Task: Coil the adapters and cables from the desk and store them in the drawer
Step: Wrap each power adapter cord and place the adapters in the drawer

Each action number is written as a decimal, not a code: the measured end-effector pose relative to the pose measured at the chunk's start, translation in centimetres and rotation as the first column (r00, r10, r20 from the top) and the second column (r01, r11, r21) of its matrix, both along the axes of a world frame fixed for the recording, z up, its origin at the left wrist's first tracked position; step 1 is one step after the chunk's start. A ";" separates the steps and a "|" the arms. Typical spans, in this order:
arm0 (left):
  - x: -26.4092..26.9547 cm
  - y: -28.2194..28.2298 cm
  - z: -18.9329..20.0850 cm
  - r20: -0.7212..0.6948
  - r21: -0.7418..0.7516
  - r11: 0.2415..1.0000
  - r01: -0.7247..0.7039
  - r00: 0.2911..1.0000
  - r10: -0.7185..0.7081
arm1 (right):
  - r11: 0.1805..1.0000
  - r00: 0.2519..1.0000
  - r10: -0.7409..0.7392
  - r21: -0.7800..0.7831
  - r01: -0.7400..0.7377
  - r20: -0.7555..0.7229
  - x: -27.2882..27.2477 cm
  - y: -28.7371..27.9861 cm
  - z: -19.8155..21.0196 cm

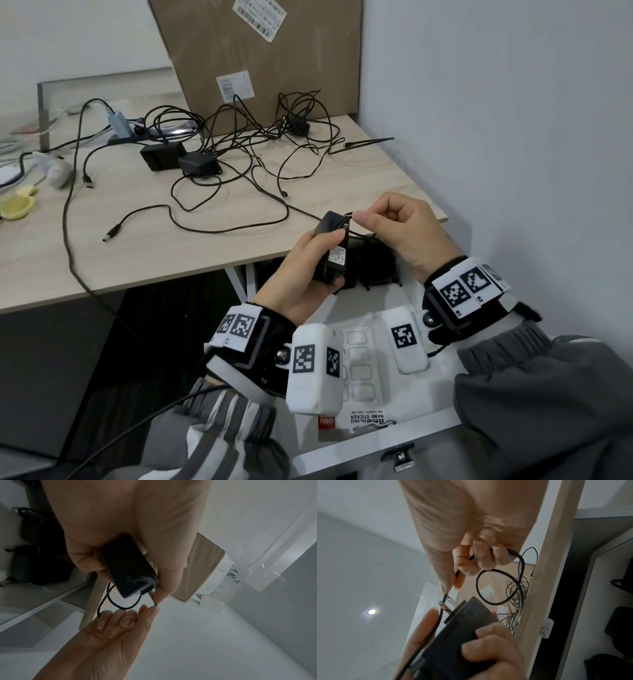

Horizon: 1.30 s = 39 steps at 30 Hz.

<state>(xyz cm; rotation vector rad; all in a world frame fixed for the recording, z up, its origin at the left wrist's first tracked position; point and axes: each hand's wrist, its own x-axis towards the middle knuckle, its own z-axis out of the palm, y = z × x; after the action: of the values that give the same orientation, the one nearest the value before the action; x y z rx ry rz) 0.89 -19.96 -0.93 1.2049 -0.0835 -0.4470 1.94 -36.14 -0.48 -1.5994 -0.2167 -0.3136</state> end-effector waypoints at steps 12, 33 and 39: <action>0.0 -0.1 0.7 -0.055 -0.317 0.943 -0.097 0.995 0.084 | 0.987 0.995 0.081 -0.132 -0.089 -0.062 -0.1 0.4 -0.3; -0.3 1.3 1.3 -0.027 -0.495 0.865 0.079 0.994 -0.107 | 0.950 0.967 0.158 -0.236 -0.204 -0.198 0.4 -0.2 -1.0; 0.2 2.1 3.0 0.027 -0.527 0.844 0.098 0.995 -0.099 | 0.912 0.978 0.131 -0.366 -0.184 -0.164 1.0 -0.4 -1.1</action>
<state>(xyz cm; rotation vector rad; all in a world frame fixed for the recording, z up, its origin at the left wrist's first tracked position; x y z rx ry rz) 1.07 -17.89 2.09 0.6548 -0.2533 -0.4758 2.96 -36.55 -1.60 -1.9658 -0.3139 -0.0338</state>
